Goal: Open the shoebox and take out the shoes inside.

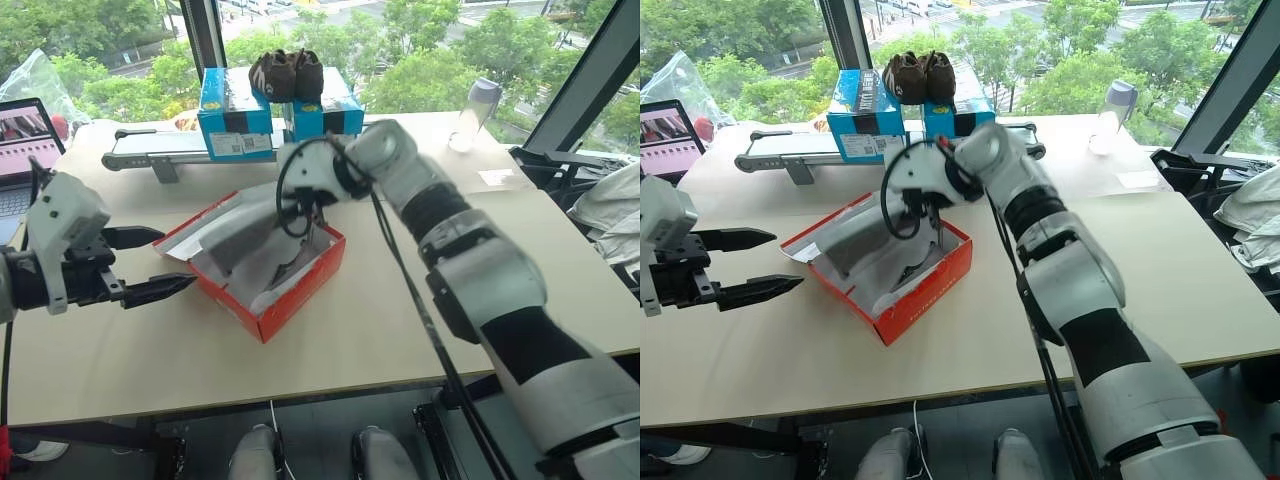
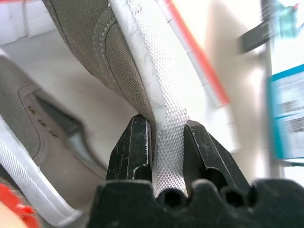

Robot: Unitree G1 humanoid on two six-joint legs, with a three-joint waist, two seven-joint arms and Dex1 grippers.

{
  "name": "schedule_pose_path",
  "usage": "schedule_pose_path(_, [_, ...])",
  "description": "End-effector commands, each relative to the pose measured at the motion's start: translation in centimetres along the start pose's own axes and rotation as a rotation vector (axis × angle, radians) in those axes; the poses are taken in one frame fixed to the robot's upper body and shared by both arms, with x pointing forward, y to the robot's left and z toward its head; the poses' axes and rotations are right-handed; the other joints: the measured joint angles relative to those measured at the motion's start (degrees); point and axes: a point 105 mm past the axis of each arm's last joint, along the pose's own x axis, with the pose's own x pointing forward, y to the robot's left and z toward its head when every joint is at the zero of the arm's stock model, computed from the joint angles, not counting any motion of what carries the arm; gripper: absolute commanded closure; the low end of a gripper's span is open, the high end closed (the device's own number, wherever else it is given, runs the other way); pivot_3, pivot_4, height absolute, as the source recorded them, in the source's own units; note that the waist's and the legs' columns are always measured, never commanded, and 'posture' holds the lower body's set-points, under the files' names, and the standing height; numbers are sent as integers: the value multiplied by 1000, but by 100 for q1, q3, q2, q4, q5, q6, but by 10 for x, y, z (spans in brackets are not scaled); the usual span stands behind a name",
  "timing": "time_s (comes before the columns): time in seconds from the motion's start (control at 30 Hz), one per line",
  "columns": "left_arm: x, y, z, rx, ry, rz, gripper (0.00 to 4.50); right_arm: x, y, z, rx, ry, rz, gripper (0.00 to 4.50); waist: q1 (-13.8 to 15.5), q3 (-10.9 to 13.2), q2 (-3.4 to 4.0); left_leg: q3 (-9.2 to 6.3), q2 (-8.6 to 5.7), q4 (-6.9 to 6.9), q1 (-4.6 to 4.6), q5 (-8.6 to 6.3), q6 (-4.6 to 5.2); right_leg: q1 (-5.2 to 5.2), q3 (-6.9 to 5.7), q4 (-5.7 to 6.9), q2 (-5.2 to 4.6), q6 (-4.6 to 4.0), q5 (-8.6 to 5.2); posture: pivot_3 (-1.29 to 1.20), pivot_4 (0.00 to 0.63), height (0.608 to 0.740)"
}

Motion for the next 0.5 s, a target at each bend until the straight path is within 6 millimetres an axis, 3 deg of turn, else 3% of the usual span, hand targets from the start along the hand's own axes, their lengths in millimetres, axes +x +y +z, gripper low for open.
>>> schedule_pose_path(0.03, [1,3,8,40,-31,3,0,-28,-23,24,-94,-50,-70,3967,2,0,0,0,0,0,-1,0,0,-4,0,0,0,0,0,0,150,740])
schedule_pose_path(0.13, [4,3,9,50,-39,-16,0,-55,-32,20,-60,-49,-112,3967,16,0,-1,0,0,1,0,0,0,-3,0,1,0,0,0,0,150,740])
schedule_pose_path(0.2, [6,3,10,55,-44,-23,0,-75,-38,16,75,-96,-149,3967,29,1,-2,0,-1,2,-3,0,0,0,0,1,0,0,0,0,150,740])
schedule_pose_path(0.3, [9,4,13,48,-75,-42,0,-124,-38,7,436,-264,-179,3967,50,2,-4,0,-1,5,-7,0,1,16,0,0,0,0,0,0,150,740])
schedule_pose_path(0.37, [12,4,12,44,-78,-52,0,-156,-46,-3,734,-380,-294,3967,64,4,-6,0,-1,6,-6,-1,2,18,1,0,0,0,0,0,150,740])
schedule_pose_path(0.5, [17,3,10,40,-80,-72,0,-200,-34,-45,1273,-485,-492,3967,93,4,-7,-5,-2,11,-5,-2,6,25,1,-1,-3,0,0,0,150,740])
